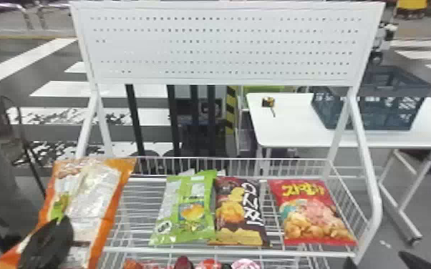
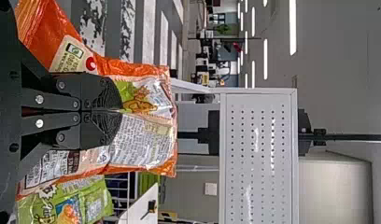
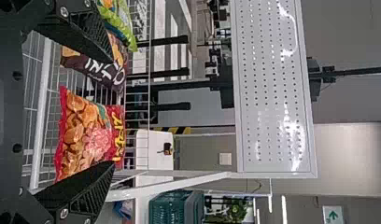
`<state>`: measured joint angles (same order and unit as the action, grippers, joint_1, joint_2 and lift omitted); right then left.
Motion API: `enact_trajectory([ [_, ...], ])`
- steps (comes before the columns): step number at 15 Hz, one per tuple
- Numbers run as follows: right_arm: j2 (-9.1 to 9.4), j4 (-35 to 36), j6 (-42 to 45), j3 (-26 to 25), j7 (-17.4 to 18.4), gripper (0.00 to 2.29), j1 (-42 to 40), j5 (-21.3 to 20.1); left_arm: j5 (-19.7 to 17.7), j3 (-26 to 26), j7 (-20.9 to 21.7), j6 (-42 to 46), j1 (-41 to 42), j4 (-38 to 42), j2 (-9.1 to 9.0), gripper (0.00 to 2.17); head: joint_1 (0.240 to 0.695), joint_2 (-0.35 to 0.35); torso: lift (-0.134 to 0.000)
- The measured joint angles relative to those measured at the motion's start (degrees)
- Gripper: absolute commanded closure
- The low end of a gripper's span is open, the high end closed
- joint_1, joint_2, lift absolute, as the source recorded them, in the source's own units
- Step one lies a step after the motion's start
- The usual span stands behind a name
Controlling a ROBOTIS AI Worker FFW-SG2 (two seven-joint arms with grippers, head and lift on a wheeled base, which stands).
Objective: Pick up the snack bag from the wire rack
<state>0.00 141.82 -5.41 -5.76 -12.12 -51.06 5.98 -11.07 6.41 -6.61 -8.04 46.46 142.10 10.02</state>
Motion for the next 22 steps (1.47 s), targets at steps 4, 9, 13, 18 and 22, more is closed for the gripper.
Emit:
enact_trajectory([
  [4, 0.00, -6.7, 0.0, -0.1, 1.1, 0.13, 6.5, 0.1, 0.3, -0.8, 0.0, 0.0, 0.1, 0.1, 0.00, 1.87, 0.499, 0.000, 0.000],
  [9, 0.00, -20.4, -8.3, 2.0, 1.2, 0.13, 24.3, -4.6, 1.8, -2.2, 0.3, 0.3, 0.1, 0.0, -0.23, 1.87, 0.499, 0.000, 0.000],
  [13, 0.00, -33.0, -12.5, 2.2, 1.0, 0.13, 37.6, -7.8, 4.0, -3.6, 0.0, 1.3, -0.6, -0.7, -0.59, 1.87, 0.499, 0.000, 0.000],
  [18, 0.00, -45.3, -12.8, 1.3, 0.8, 0.13, 47.3, -8.6, 4.3, -3.6, 0.0, 1.5, -0.7, -1.1, -0.61, 1.87, 0.499, 0.000, 0.000],
  [22, 0.00, -50.4, -15.6, 0.7, -0.3, 1.11, 50.5, -9.3, 4.3, -3.6, -0.1, 1.4, -0.9, -1.5, -0.30, 1.87, 0.499, 0.000, 0.000],
])
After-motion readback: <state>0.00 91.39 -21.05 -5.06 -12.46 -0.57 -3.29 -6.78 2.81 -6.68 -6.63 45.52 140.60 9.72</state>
